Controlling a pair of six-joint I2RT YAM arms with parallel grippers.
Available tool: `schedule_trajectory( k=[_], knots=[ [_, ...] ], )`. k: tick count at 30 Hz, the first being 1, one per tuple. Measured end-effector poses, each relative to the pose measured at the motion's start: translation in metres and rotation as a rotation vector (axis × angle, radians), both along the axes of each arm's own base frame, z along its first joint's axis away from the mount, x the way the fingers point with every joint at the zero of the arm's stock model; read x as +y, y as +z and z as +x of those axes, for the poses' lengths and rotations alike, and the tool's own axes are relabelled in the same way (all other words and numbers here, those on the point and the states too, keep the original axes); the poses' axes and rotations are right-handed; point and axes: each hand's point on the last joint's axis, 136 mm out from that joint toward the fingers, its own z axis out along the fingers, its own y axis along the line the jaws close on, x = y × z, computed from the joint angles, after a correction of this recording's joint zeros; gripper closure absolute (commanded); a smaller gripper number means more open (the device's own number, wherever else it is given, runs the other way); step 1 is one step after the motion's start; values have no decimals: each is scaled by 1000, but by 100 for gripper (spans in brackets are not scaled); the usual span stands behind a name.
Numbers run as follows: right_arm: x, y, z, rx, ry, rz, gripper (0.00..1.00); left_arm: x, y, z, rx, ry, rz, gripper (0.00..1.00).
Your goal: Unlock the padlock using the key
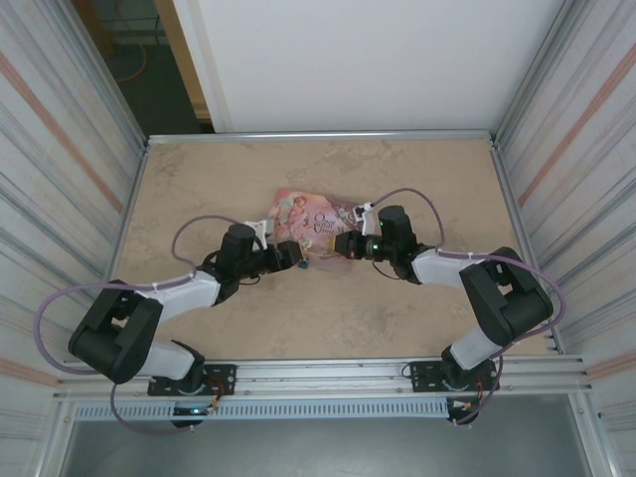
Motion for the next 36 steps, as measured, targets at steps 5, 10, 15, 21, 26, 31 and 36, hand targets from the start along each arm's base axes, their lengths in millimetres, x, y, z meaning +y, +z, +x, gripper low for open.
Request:
schedule_trajectory(
  k=[5, 10, 15, 21, 26, 31, 36],
  knots=[
    [21, 0, -19, 12, 46, 3, 100, 8, 2, 13, -2, 20, -7, 32],
    [25, 1, -21, 23, 54, -3, 100, 12, 9, 15, -24, 14, -11, 31],
    [26, 4, -18, 47, 49, -28, 100, 17, 36, 5, -110, -8, -14, 30],
    [20, 13, -7, 41, 26, -24, 100, 32, 58, -23, -231, -31, 9, 27],
    [8, 14, 4, 42, -10, -20, 100, 44, 56, -46, -293, -64, 54, 25],
    [1, 14, 12, 39, -32, -16, 100, 50, 55, -57, -364, -91, 95, 25],
    [0, 13, 11, 43, -29, -13, 100, 53, 36, -64, -362, -114, 131, 25]
  ],
)
